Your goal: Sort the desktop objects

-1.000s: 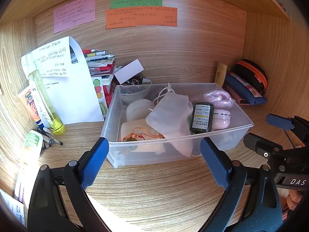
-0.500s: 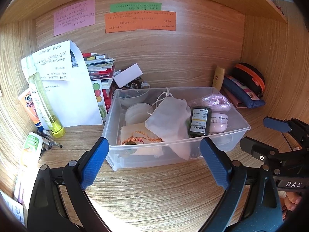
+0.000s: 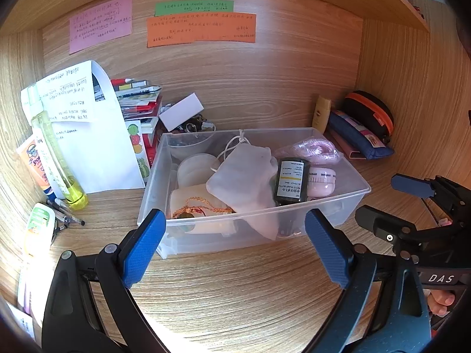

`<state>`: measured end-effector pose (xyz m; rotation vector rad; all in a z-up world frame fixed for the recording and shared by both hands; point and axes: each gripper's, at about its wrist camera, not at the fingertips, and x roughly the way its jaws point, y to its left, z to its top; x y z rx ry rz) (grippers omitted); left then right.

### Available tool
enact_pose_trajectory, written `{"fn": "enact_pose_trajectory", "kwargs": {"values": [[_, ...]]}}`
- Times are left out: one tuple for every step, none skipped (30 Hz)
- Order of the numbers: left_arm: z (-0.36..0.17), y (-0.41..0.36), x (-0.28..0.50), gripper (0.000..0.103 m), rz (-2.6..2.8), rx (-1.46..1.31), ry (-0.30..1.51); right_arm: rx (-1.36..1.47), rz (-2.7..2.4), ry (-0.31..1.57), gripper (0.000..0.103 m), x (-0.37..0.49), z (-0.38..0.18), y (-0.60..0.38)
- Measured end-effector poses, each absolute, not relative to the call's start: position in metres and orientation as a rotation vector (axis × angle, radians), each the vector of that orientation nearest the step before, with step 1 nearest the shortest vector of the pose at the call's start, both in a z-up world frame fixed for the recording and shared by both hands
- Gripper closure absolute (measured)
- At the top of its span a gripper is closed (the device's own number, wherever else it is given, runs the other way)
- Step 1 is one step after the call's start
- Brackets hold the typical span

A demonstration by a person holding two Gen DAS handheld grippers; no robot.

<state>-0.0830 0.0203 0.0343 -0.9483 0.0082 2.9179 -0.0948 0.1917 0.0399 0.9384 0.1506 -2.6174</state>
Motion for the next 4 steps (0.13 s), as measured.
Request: {"fn": "enact_pose_trajectory", "kwargs": {"values": [[0.0351,0.0199,-0.0823,0.006,2.925,-0.94,0.008,0.939,-2.617,0.15,0.018,-0.0949,0.0399,0.192],[0.0357,0.0197,-0.0817,0.006,2.927,-0.934,0.007,0.939,-2.618,0.15,0.018,-0.0946,0.04,0.1917],[0.0362,0.0193,-0.0816,0.007,2.929,-0.937,0.007,0.939,-2.62,0.15,0.018,-0.0944,0.0401,0.1913],[0.0362,0.019,-0.0822,0.007,2.93,-0.945,0.009,0.94,-2.619,0.15,0.018,-0.0945,0.0401,0.1915]]}}
